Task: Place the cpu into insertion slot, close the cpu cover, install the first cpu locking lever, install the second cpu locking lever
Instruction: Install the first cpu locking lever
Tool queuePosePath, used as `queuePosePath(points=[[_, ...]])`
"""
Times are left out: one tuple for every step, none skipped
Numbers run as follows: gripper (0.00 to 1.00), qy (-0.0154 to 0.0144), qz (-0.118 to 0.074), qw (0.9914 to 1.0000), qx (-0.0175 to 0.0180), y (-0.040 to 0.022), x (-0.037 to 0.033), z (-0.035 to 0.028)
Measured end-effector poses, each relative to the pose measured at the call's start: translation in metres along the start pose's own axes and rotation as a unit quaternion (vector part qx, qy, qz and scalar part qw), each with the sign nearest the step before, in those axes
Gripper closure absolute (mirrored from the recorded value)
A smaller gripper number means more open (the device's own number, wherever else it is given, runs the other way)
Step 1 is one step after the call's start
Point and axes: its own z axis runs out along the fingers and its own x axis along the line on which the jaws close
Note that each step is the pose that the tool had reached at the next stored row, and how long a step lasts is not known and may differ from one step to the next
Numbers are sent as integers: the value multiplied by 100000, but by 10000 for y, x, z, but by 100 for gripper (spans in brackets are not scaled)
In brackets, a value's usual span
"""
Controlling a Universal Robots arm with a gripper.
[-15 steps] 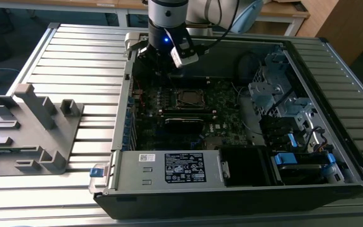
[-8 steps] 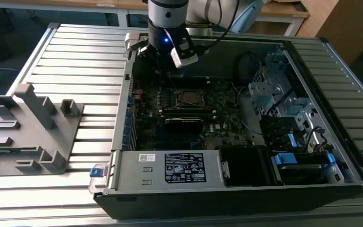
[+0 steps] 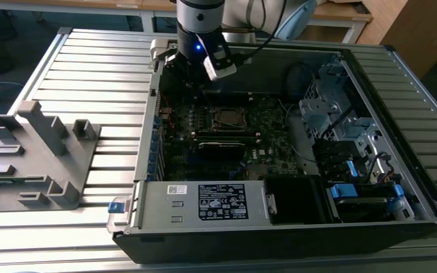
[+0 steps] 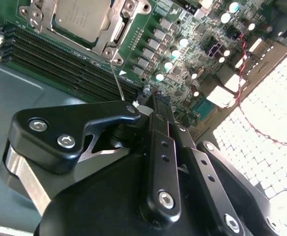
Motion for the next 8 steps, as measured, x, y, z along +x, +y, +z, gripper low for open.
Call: queuePosePath(points=[[89, 0, -4, 100000, -129, 8, 1, 4], [89, 3, -12, 100000, -295, 16, 3, 9], [89, 5, -16, 99999, -455, 25, 4, 13], [89, 7, -20, 99998, -605, 33, 5, 17], [89, 10, -28, 99997, -772, 41, 6, 21], [89, 11, -35, 99996, -924, 48, 6, 25], [89, 13, -40, 99995, -1042, 54, 7, 28], [89, 14, -41, 99993, -1142, 59, 7, 31]])
